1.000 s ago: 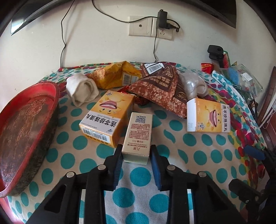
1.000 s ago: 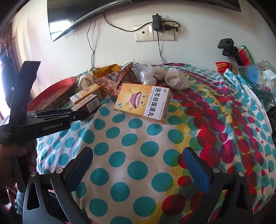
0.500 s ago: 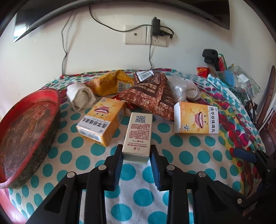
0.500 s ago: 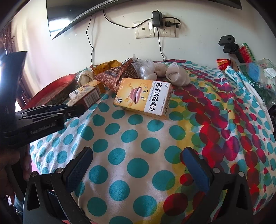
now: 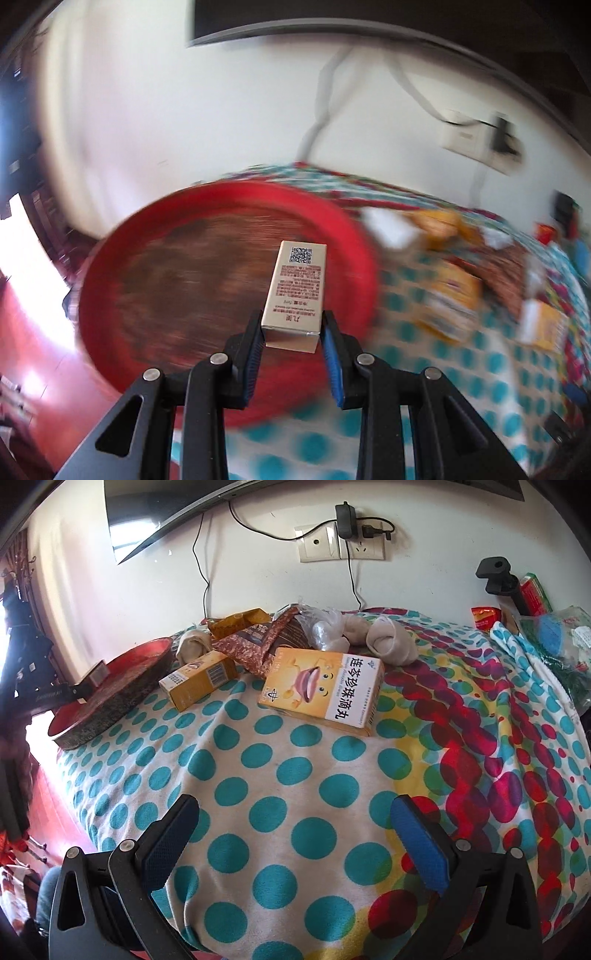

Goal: Organize objects
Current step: 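Carry the cream box into the red tray and open the left gripper, then grasp the large yellow lips medicine box with the right gripper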

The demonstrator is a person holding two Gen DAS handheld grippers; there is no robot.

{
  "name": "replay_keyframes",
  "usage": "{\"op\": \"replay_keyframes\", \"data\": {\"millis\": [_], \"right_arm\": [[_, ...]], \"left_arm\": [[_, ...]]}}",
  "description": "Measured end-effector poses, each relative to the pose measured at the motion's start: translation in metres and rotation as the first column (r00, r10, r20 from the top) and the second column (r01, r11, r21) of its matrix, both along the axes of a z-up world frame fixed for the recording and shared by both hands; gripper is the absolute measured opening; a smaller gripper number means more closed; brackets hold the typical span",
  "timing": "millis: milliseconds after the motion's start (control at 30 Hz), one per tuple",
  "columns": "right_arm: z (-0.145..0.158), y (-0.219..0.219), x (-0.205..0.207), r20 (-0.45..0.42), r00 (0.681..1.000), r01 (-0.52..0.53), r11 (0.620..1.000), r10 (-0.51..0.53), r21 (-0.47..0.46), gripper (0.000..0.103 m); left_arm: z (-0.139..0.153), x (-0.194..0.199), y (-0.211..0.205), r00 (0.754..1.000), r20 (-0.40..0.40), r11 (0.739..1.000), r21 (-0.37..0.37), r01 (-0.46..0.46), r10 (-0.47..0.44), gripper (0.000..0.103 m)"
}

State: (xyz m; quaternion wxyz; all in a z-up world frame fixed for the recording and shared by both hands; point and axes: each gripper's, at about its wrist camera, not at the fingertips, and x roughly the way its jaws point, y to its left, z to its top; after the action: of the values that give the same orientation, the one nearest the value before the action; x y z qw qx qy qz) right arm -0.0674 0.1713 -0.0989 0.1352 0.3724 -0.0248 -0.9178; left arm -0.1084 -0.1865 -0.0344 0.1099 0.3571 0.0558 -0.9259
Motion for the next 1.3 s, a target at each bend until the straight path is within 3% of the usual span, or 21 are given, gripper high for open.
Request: {"op": "replay_keyframes", "data": {"millis": [200,467,867,900,933,967,1033,1133,1300], "right_arm": [[0.000,0.004,-0.001,0.008,1.000,0.009,1.000,-0.009,-0.019,0.103],[-0.004,0.002,-0.003,0.012,1.000,0.004,1.000,-0.004,-0.015,0.103],[-0.001,0.003,0.000,-0.024,1.000,-0.002,1.000,0.002,0.003,0.103],[0.001,0.002,0.001,-0.031,1.000,-0.003,1.000,0.003,0.008,0.103],[0.002,0.002,0.001,-0.035,0.999,-0.010,1.000,0.010,0.013,0.103],[0.004,0.001,0.000,-0.037,0.999,-0.019,1.000,0.019,0.019,0.103],[0.006,0.002,-0.002,-0.031,0.999,-0.023,0.999,0.024,0.025,0.103],[0.008,0.012,-0.007,-0.014,1.000,-0.004,1.000,0.004,0.012,0.103],[0.012,0.022,-0.024,0.015,0.999,-0.043,0.999,0.043,-0.002,0.103]], "left_arm": [[-0.004,-0.008,-0.059,0.991,0.039,0.991,-0.007,-0.131,0.131,0.031],[-0.024,-0.015,-0.092,0.967,0.088,0.970,0.012,-0.243,0.241,0.031],[-0.040,-0.016,-0.099,0.958,0.090,0.961,0.008,-0.275,0.273,0.033],[-0.041,-0.016,-0.098,0.959,0.088,0.963,0.000,-0.271,0.270,0.034],[-0.041,-0.017,-0.097,0.959,0.090,0.963,-0.009,-0.270,0.269,0.042],[-0.040,-0.016,-0.095,0.957,0.092,0.961,-0.021,-0.276,0.276,0.057],[-0.032,-0.007,-0.091,0.960,0.049,0.961,-0.003,-0.276,0.276,0.064],[-0.011,0.018,-0.081,0.958,-0.053,0.959,0.015,-0.283,0.283,0.065],[0.021,0.085,-0.033,0.954,-0.210,0.976,0.088,-0.201,0.215,0.071]]}}
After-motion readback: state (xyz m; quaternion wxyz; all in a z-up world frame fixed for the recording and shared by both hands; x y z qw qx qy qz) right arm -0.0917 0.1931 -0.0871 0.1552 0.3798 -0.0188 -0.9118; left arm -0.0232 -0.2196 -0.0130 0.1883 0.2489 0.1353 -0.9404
